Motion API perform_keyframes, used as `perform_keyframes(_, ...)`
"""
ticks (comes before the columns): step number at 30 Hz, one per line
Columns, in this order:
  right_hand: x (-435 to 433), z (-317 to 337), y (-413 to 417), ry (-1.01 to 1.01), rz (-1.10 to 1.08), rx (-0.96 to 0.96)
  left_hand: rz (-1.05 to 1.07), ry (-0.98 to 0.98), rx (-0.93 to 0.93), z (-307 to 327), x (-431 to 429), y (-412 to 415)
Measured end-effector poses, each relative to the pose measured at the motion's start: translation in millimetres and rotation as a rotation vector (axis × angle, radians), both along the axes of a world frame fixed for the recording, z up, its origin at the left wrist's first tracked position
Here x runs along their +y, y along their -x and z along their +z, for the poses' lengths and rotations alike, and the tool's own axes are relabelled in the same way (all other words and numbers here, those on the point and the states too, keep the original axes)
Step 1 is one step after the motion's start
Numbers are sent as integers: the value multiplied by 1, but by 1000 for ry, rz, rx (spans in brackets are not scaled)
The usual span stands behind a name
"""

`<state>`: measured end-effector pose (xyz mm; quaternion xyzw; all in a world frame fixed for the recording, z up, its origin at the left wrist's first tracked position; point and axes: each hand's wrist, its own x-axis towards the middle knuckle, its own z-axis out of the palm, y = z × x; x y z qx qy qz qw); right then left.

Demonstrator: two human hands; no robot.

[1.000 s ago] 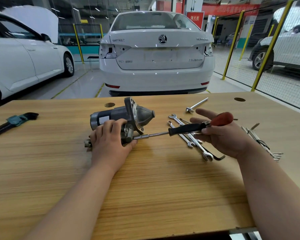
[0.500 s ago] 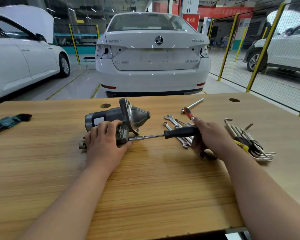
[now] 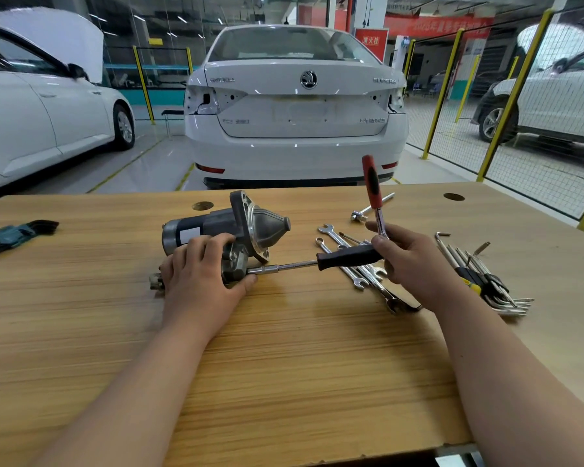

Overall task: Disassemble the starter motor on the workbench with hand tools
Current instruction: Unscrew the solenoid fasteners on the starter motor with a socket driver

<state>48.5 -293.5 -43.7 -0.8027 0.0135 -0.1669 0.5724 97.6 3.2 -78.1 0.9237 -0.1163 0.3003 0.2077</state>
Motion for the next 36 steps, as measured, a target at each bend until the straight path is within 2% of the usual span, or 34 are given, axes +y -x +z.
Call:
perform_keyframes(6, -6, 0, -2, -169, 142, -46, -3, 13, -5, -1, 0, 1)
perform_keyframes(11, -14, -5, -3, -114, 174, -80, 0, -6, -7, 1, -1, 1)
perform_keyframes(19, -14, -2, -5, -364, 184, -23, 2, -5, -5, 0, 0, 2)
perform_keyframes(24, -13, -2, -3, -316, 94, -29, 3, -3, -7, 0, 0, 2)
perform_keyframes(27, -6, -2, -3, -189, -28, -50, 3, 2, 0, 2, -1, 3)
perform_keyframes(32, 5, 1, -2, 42, -226, 92, -8, 0, 8, 2, 0, 4)
perform_keyframes(36, 7, 3, -1, 61, -243, 134, -6, 13, 9, 2, 0, 3)
